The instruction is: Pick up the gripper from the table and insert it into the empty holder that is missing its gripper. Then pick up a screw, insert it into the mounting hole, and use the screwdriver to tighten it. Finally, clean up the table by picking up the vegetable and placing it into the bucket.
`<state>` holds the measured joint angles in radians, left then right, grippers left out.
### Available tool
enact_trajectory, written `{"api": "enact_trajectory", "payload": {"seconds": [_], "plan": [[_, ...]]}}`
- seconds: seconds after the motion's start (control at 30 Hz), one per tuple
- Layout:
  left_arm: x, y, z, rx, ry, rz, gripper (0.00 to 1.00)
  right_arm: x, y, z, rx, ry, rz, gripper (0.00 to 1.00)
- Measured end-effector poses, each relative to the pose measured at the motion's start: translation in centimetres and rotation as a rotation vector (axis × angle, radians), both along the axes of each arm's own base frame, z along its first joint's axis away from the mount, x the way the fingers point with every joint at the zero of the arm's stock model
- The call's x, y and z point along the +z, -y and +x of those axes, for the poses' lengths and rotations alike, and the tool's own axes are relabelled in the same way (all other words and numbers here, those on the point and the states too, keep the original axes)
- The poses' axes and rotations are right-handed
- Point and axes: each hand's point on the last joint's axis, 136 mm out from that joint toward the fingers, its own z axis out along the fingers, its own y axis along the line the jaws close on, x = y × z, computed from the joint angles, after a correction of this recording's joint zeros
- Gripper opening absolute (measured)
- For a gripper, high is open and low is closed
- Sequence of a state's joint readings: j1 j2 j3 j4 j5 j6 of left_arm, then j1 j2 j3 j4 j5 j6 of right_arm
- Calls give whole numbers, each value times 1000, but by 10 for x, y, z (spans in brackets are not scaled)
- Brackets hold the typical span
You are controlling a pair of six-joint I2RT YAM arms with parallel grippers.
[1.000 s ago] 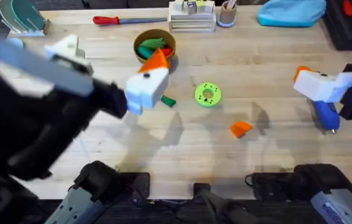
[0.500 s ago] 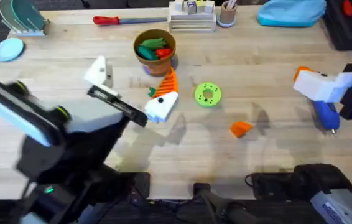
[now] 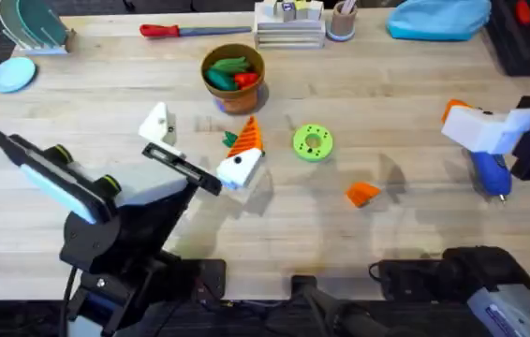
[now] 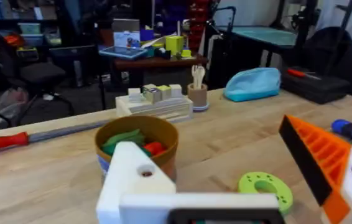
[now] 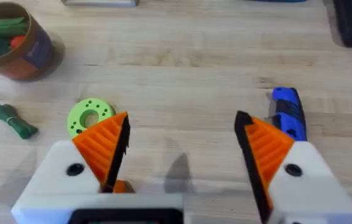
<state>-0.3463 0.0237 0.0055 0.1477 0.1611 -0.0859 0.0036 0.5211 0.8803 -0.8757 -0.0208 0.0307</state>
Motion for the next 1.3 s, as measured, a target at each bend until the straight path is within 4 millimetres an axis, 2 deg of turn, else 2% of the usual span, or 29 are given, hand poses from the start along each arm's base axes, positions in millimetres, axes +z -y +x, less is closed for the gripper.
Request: {"api": "enact_trajectory", "payload": {"seconds": [0.1,0.3,1.3], "plan": [[-4,-6,2,11,-14,10,993,0,0,0,0,0,0,992],[-45,-10,3,-5,-177,50,993,0,0,0,0,0,0,992],[-44,-6,0,-40,-176,50,993,0,0,0,0,0,0,992]]}}
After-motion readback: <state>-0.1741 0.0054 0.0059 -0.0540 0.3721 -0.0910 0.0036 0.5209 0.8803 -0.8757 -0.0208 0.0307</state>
